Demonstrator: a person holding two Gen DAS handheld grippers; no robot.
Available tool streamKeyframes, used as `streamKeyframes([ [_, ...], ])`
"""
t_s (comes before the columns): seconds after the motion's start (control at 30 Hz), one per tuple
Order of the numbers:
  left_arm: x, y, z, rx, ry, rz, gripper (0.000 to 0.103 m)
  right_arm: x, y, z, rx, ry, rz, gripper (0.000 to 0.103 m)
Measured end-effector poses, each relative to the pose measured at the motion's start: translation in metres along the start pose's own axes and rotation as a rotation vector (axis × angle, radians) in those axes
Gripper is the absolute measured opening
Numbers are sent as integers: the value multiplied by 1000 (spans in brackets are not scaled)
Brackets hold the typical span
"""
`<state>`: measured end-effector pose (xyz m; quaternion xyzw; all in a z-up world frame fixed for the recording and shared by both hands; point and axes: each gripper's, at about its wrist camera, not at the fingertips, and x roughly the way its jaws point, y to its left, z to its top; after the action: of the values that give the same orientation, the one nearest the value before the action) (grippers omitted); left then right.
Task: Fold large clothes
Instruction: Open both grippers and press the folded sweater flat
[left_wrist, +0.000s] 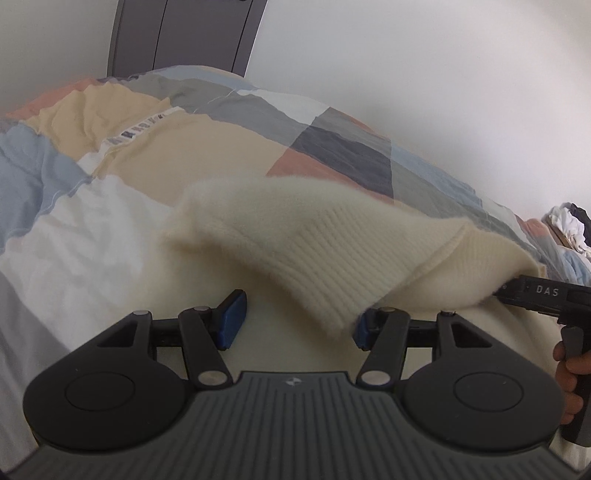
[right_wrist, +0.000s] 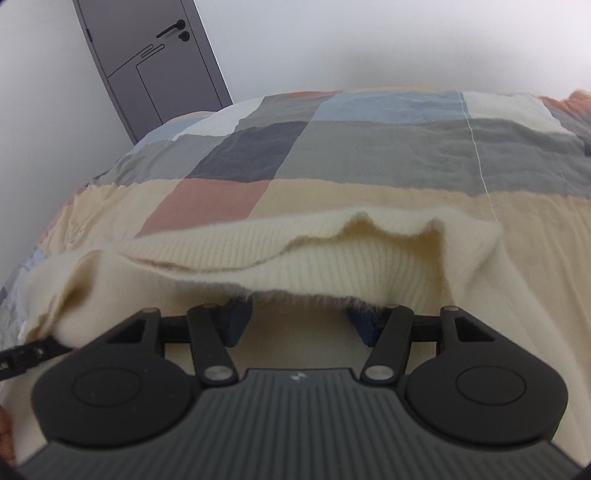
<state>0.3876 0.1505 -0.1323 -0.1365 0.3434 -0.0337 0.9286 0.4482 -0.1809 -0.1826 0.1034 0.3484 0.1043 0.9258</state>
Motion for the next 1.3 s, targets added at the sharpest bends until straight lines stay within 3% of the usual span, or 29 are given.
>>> streamKeyframes([
  [0.27,19,10,4,-31,17,-27,63,28,-15,-2,12,-38,37,59],
  [0.5,3,10,1,-52,1,-39,63,23,-13,-3,-4,-49,43,60],
  [0.97,-76,-29,-45,21,-13,-64,63,-47,7,-38,-22,-14,91,60],
  [1.2,-93,-43,-64,77,11,4,64,-78,16,-55,-44,2,63,60],
  [1.3,-91,-41,-70,56,40,11,63,-87,18,-71,-71,8,51,60],
])
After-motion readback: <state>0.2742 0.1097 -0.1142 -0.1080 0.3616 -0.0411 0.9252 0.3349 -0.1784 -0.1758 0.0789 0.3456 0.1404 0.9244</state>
